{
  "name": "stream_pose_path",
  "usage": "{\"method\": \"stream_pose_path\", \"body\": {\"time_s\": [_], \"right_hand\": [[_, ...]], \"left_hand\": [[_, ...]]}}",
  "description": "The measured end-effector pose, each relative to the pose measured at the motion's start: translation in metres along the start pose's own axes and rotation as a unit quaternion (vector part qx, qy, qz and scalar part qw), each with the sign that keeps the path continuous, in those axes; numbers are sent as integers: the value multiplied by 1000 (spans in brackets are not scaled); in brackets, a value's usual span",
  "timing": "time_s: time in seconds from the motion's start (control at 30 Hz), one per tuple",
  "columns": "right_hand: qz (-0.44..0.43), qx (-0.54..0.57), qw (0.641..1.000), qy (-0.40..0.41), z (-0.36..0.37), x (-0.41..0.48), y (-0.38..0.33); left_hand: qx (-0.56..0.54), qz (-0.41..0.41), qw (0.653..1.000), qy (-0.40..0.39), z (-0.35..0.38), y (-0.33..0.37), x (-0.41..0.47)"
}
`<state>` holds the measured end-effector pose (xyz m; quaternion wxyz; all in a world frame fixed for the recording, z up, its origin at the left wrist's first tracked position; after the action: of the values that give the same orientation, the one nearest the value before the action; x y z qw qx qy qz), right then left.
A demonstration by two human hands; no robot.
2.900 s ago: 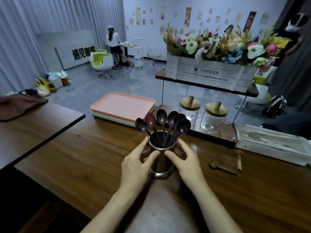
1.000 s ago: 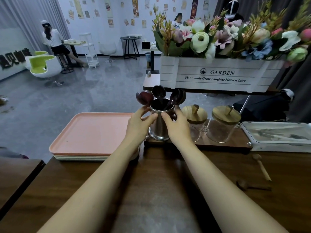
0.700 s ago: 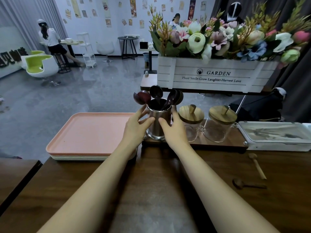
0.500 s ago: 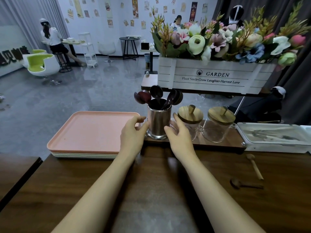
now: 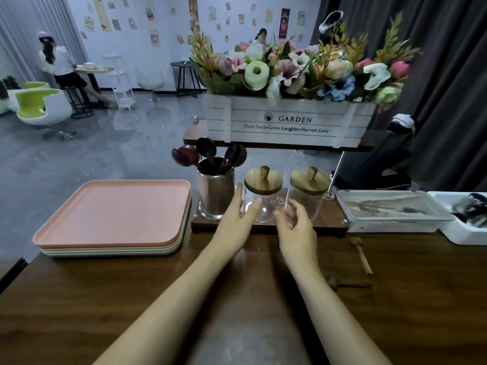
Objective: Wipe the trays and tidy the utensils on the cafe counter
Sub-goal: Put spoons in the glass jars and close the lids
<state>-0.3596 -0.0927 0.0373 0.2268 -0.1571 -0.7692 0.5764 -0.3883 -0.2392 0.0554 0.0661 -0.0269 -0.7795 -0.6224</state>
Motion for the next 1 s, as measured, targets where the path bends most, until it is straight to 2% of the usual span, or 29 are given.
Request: {"method": "stream_pose_path", "body": {"time_s": [0.13,0.4,0.53,0.67,0.8,1.0], "right_hand": [[6,5,998,-67,11,11,0],[-18,27,995,-92,2,11,-5],[-29,55,993,-104,-31,-9,0],[-23,75,989,-123,-70,-31,16],[7,115,981,-157,-114,-53,39],[15,104,971,-215,-171,-73,70]], "left_hand": [[-15,-30,999,4,14,-6,12],[-26,-15,1000,6,16,-18,4],[-57,-10,998,24,22,-7,-45],[-18,19,998,57,40,-4,-99],[-22,-6,994,105,68,-5,-153],[6,-18,988,155,109,4,-220]]}}
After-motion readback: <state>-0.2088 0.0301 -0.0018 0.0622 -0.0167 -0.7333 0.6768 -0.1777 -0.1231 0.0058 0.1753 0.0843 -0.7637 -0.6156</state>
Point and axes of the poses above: each hand's wrist, its own x-axis towards the middle knuckle, its own z-axis out of the palm, y = z × x, the point moved 3 cm from there along x, towards the middle knuckle, and after that the axes turned 10 degrees about y, right-handed, at the moved point
